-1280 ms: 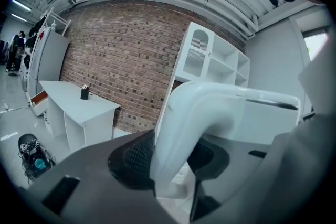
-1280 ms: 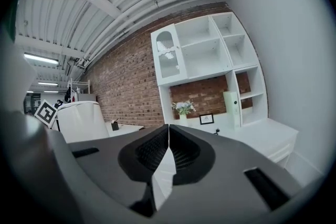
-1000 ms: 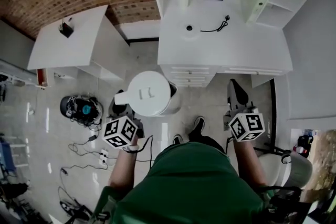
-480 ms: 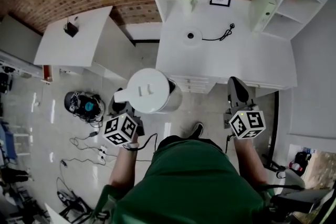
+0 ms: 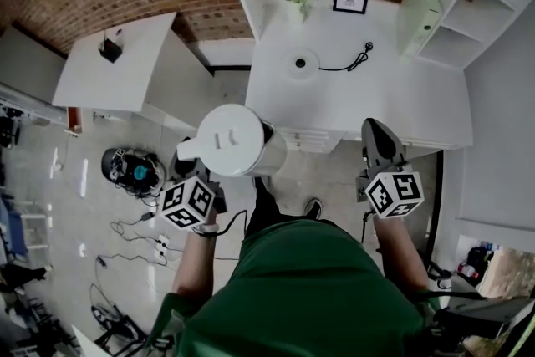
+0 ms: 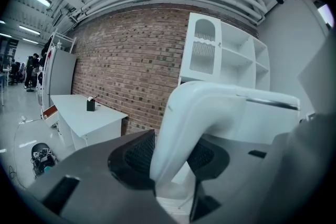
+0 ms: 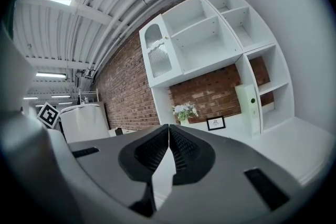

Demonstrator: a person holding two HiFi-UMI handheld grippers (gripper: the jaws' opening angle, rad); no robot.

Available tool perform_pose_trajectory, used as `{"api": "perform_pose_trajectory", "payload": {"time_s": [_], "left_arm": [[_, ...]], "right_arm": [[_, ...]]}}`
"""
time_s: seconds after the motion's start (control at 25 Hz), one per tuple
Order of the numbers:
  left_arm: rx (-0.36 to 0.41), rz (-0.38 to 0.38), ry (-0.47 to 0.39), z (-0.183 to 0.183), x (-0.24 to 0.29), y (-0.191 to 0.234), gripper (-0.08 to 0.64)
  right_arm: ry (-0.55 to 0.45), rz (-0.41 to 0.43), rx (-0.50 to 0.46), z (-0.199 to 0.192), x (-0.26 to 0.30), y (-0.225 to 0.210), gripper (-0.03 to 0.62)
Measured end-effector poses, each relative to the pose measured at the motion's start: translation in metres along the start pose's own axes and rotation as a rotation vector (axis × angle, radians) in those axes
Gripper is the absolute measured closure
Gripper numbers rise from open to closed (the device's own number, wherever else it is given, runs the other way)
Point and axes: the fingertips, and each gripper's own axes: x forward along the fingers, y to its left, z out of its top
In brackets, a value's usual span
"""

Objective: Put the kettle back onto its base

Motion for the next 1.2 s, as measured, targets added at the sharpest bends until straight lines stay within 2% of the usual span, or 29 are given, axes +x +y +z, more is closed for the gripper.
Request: {"api": "perform_pose_trajectory", "payload": {"time_s": [0.2,0.4,0.88,1.2], "left_arm": [[0.000,-0.039,0.007,0.008,0.041,0.008,0.390],[0.010,-0.118,0.019,0.021,0.093,0.016,0.390],[0.105,-0.312,0.070,0.058,0.236,0.048,0.390],[0.146,-0.437,0.118,0.060,0.304,0.041,0.390]], "right_arm": [[-0.002,-0.047,-0.015,0.005,0.020,-0.004,0.569],[-0.001,-0.115,-0.030,0.009,0.047,-0.001,0.569],[-0.006,-0.321,-0.033,0.015,0.137,0.021,0.569],[0.017,-0.469,-0.001,-0.005,0.147,0.027,0.569]]}}
